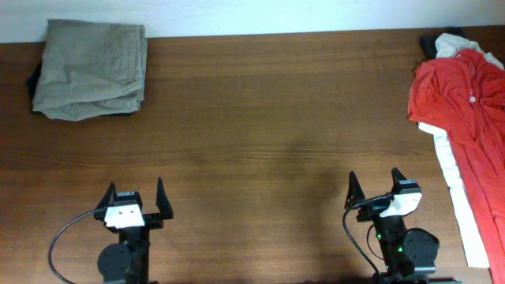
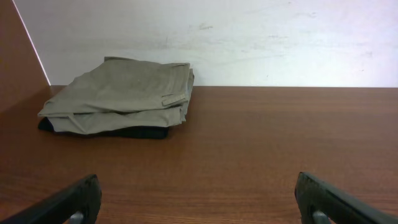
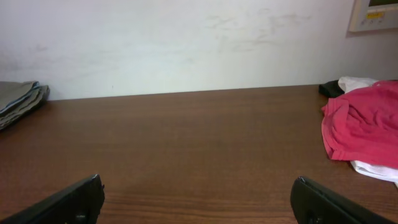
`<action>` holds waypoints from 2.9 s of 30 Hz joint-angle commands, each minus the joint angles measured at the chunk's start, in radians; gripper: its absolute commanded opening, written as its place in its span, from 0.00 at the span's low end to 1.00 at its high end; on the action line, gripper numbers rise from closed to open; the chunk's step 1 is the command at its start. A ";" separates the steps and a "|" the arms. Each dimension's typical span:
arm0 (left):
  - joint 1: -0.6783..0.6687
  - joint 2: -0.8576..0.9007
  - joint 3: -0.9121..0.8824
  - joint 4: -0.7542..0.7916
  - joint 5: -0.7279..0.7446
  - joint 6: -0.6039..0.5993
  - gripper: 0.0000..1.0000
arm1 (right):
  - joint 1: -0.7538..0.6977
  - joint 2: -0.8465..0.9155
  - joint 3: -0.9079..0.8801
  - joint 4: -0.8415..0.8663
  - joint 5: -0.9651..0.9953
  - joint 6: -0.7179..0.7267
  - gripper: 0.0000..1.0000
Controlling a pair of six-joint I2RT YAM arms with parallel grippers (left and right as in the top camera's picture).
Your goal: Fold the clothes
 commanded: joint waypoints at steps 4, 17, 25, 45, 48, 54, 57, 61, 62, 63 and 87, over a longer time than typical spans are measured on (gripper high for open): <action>0.006 -0.003 -0.010 0.001 -0.007 0.015 0.99 | -0.006 -0.002 -0.007 -0.002 -0.002 -0.004 0.99; 0.006 -0.003 -0.010 0.001 -0.007 0.015 0.99 | -0.006 -0.002 -0.007 -0.002 -0.002 -0.004 0.99; 0.006 -0.003 -0.010 0.001 -0.007 0.015 0.99 | -0.006 -0.002 -0.007 -0.002 -0.002 -0.004 0.99; 0.006 -0.003 -0.010 0.001 -0.007 0.015 0.99 | -0.006 -0.002 -0.007 0.013 -0.192 0.160 0.99; 0.006 -0.003 -0.010 0.001 -0.007 0.015 0.99 | -0.006 -0.002 -0.007 0.019 -0.434 0.325 0.99; 0.006 -0.003 -0.010 0.001 -0.007 0.015 0.99 | -0.006 -0.002 -0.007 0.300 -0.464 0.349 0.99; 0.006 -0.003 -0.010 0.001 -0.007 0.015 0.99 | -0.007 0.004 0.028 0.397 -0.249 0.332 0.99; 0.006 -0.003 -0.010 0.001 -0.007 0.015 0.99 | -0.007 0.204 0.245 0.397 -0.137 0.101 0.99; 0.006 -0.003 -0.010 0.001 -0.007 0.015 0.99 | -0.008 0.283 0.317 0.391 -0.106 0.057 0.99; 0.006 -0.003 -0.010 0.001 -0.007 0.015 0.99 | -0.008 0.385 0.412 0.357 -0.039 0.034 0.99; 0.006 -0.003 -0.010 0.001 -0.007 0.015 0.99 | -0.290 2.261 1.879 -0.508 0.316 -0.385 0.99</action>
